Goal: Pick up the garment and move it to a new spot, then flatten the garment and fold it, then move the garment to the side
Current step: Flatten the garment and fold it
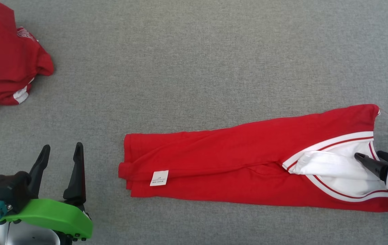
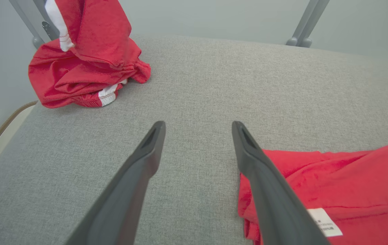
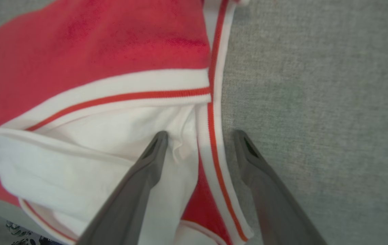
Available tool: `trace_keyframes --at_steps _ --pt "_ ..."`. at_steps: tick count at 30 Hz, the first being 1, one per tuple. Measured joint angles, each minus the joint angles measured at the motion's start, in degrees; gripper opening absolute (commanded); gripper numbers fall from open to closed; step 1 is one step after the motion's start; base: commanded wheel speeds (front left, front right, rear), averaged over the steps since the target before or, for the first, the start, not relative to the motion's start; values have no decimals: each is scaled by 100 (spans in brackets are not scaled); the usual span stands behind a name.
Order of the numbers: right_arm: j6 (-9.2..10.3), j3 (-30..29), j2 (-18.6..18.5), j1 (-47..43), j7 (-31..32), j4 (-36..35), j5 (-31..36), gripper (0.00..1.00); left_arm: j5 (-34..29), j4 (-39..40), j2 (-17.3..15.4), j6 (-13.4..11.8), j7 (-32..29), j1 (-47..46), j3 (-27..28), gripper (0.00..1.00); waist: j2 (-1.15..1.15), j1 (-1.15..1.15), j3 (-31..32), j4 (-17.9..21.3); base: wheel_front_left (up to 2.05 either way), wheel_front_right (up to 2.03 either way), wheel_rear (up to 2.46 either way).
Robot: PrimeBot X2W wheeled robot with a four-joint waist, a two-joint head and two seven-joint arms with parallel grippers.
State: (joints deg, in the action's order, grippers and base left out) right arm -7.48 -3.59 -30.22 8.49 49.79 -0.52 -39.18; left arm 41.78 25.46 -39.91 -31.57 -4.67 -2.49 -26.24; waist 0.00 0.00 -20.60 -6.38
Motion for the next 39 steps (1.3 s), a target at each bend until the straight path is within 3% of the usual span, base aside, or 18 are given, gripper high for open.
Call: trace_keyframes --at_steps 3,4,5,8,11,15,16,20,23,27,31,34,39 --pt "1 25 60 51 143 170 -179 100 32 -111 141 -1 189 106 19 100 0 0 25 -119 0 0 0" --pt "2 43 74 69 194 210 -281 36 56 -159 168 5 241 133 21 100 0 0 37 -147 0 0 0" --pt "2 60 70 69 252 225 -388 0 73 -194 198 15 289 158 31 100 0 0 51 -170 0 0 0" --pt "1 -16 65 29 359 241 -722 0 171 -288 304 31 405 241 93 100 0 0 104 -192 0 0 0" --pt "-4 -481 36 -12 408 355 -954 0 261 -345 334 32 509 380 193 100 0 0 126 -129 0 0 0" --pt "-5 -1566 -247 -219 419 627 -938 0 398 -386 400 57 557 455 242 100 0 0 162 -56 0 0 0" --pt "-5 -2209 -377 -372 468 813 -865 0 426 -392 401 75 571 475 255 100 0 0 172 -26 0 0 0" --pt "-1 -3429 -710 -670 656 979 -613 0 449 -396 357 114 568 508 272 100 0 0 192 13 0 0 0" --pt "0 -3751 -787 -730 893 650 -743 0 447 -414 297 107 593 530 363 100 0 0 196 63 0 0 0" --pt "0 -3288 -664 -757 1361 -514 -1456 0 441 -458 274 86 657 557 412 100 0 0 226 164 0 0 0" --pt "0 -2223 -358 -985 1619 -1861 -1712 0 453 -514 297 75 737 647 448 100 0 0 297 284 0 0 0" --pt "0 -1288 -109 -1003 1546 -2505 -1592 0 468 -550 321 91 780 666 452 100 0 0 371 374 0 0 0" --pt "0 237 320 -465 1184 -2514 -805 0 485 -620 381 176 776 653 364 100 0 0 484 513 0 0 0"
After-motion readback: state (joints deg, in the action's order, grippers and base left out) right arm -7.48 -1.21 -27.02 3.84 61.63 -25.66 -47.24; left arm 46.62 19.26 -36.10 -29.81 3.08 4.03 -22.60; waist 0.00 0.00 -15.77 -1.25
